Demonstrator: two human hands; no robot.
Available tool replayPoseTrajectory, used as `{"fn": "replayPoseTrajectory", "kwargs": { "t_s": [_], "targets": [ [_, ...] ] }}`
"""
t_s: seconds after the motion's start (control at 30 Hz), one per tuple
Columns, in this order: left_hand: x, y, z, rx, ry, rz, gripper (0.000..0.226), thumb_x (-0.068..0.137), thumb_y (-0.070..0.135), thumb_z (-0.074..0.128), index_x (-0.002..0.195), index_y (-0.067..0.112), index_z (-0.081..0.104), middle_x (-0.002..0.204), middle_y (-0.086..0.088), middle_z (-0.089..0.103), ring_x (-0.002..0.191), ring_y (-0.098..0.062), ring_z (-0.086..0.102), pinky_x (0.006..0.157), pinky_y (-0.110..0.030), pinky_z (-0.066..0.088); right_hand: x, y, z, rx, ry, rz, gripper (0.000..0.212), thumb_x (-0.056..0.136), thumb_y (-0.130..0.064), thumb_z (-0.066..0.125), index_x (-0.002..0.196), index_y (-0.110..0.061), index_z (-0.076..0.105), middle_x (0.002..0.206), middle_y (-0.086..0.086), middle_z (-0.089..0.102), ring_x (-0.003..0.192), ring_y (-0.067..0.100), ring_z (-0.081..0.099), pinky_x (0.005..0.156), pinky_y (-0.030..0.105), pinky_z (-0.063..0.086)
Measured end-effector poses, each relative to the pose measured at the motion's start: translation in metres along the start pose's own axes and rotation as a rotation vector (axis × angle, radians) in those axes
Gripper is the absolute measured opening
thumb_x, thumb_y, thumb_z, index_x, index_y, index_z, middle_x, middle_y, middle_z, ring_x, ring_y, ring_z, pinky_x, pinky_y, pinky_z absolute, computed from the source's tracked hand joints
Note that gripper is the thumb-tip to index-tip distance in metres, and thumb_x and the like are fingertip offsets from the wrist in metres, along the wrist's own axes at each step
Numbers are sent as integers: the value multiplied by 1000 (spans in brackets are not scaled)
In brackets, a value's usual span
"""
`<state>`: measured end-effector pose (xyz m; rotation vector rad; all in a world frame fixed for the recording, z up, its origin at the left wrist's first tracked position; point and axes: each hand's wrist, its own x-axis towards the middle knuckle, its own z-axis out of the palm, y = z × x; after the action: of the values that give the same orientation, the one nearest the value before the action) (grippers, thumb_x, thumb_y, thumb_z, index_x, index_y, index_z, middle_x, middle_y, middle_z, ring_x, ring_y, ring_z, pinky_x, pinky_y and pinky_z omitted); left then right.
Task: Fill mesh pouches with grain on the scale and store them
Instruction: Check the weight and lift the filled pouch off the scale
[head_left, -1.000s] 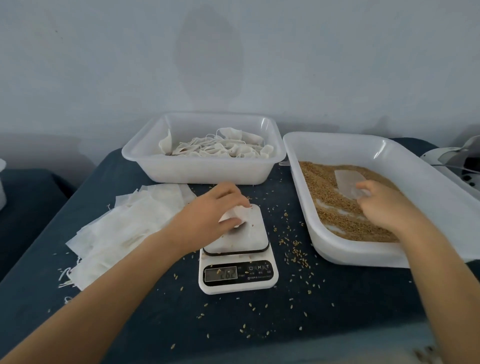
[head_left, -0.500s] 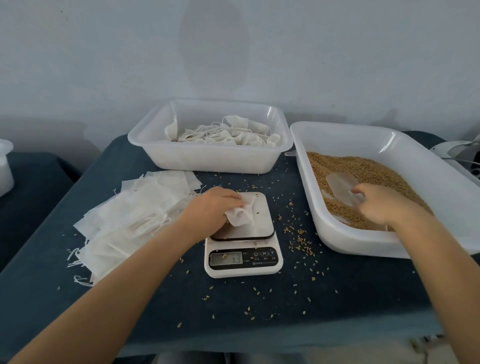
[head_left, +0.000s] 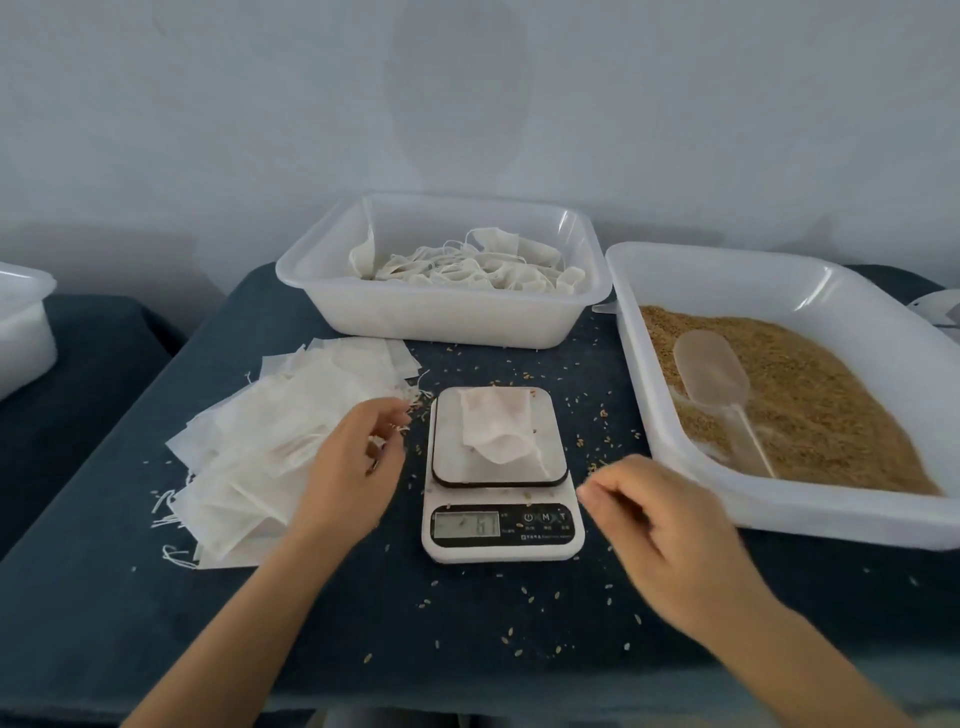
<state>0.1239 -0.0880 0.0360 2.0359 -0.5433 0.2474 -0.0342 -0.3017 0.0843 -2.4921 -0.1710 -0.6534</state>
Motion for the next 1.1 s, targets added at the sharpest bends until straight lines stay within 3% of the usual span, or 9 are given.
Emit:
{"fn": "replayPoseTrajectory", "kwargs": {
  "t_s": [0.1,0.2,0.3,0.47,0.6,0.73,0.87,0.97,1.1],
  "targets": [
    [-6,-10,8,9,-12,-62,33,90,6,54,99,38,53,94,15,60,84,4,53,68,-8,41,5,6,31,45,27,74,41,97,-43,39,67,-17,51,59,-9,46,55,12,47,51,22,38],
    [-8,-14,12,48,-47,-69,29,90,8,55,100,35,53,92,18,59,85,5,54,72,-16,41,12,20,52,161,63,305,39,94,-43,40,62,-21,42,56,-6,43,54,8,43,52,20,34],
    [-8,-15,10,44,-18,-138,25,91,12,56,93,37,54,84,17,59,78,8,54,67,-6,38,16,37,60,264,113,467,35,96,-32,48,63,-22,42,56,-11,47,54,3,42,53,17,34],
    [-9,-11,5,31,-5,-197,26,91,14,56,83,39,55,73,13,60,69,6,54,57,-1,35,17,48,58,385,174,636,28,94,-35,52,68,-25,50,58,-19,53,55,-4,47,58,18,36],
    [-10,-6,5,30,-36,-186,29,91,13,56,80,40,55,73,14,60,68,4,55,59,-1,35,14,44,59,379,140,549,18,92,-27,57,74,-27,57,70,-17,60,65,-4,54,61,7,41],
    [-10,-6,4,12,-39,-185,30,91,11,57,80,39,55,72,13,60,67,9,53,58,-1,35,11,41,61,344,125,456,5,87,-31,61,84,-31,58,75,-10,59,72,3,54,64,11,42],
    [-11,-5,4,5,-54,-183,30,90,11,57,79,39,56,70,13,60,65,1,54,58,-1,36,21,35,59,133,12,304,48,81,-48,61,125,-35,47,107,-22,44,91,-6,44,79,8,37],
    [-11,-5,3,-7,-62,-181,30,91,11,57,79,39,56,71,12,60,67,-3,55,58,-3,37,42,28,54,-36,-108,229,64,82,-47,66,138,-36,36,127,-17,34,114,-2,35,91,17,36],
    [-11,-6,4,-32,-71,-185,31,91,10,56,79,39,56,71,12,60,70,-8,56,59,-4,38,59,23,53,-176,-163,138,33,92,-31,58,125,-29,58,124,-10,46,111,8,47,84,23,46]
  ]
}}
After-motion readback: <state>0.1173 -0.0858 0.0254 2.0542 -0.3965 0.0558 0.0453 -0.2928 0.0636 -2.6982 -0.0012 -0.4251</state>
